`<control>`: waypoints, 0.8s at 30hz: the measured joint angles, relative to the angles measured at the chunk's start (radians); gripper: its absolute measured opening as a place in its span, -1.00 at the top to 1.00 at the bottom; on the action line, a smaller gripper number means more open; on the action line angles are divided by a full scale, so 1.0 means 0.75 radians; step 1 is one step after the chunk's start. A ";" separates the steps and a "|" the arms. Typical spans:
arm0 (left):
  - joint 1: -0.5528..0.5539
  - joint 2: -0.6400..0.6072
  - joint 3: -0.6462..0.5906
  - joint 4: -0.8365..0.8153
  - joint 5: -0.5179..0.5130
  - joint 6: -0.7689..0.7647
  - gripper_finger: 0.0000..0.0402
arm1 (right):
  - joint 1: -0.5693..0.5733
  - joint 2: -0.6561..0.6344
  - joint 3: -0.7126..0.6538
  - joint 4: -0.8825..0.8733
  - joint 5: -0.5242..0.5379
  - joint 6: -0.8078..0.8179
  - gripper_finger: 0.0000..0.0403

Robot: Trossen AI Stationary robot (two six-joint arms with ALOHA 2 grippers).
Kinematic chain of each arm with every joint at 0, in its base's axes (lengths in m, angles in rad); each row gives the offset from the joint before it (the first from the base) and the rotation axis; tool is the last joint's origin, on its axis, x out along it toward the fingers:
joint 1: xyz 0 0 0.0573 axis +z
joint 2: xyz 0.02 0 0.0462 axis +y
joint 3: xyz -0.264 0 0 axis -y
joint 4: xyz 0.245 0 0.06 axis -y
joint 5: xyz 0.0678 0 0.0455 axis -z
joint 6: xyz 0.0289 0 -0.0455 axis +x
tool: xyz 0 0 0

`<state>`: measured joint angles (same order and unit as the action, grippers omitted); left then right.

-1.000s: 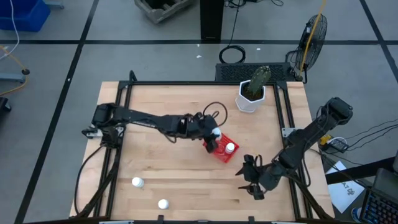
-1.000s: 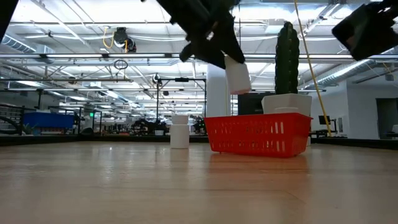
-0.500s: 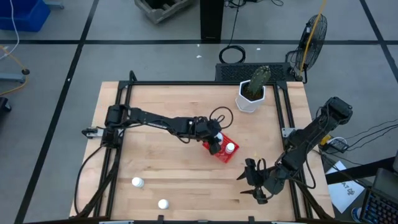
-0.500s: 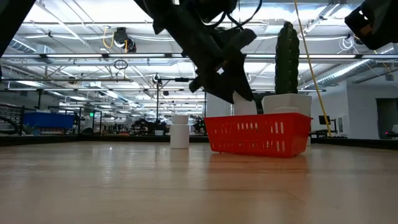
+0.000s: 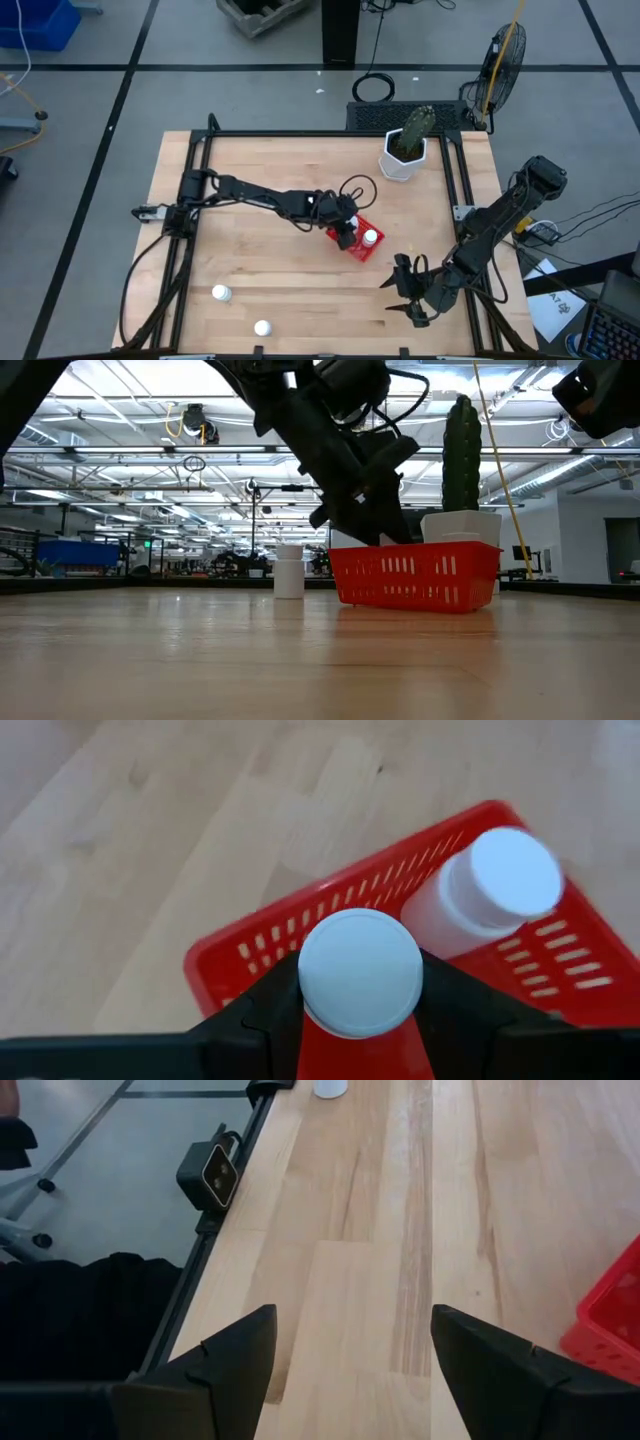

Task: Pick and place pill bottles into a basket
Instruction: Put the white pill bottle into the red bin

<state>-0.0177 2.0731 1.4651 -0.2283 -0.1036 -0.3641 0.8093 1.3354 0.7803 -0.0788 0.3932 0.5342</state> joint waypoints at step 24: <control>-0.025 0.005 0.000 0.056 0.016 -0.023 -0.07 | 0.005 0.000 -0.039 0.001 0.004 0.034 -0.27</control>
<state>-0.0368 2.0766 1.4651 -0.1864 -0.0916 -0.3813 0.8127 1.3354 0.7513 -0.0780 0.3958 0.5597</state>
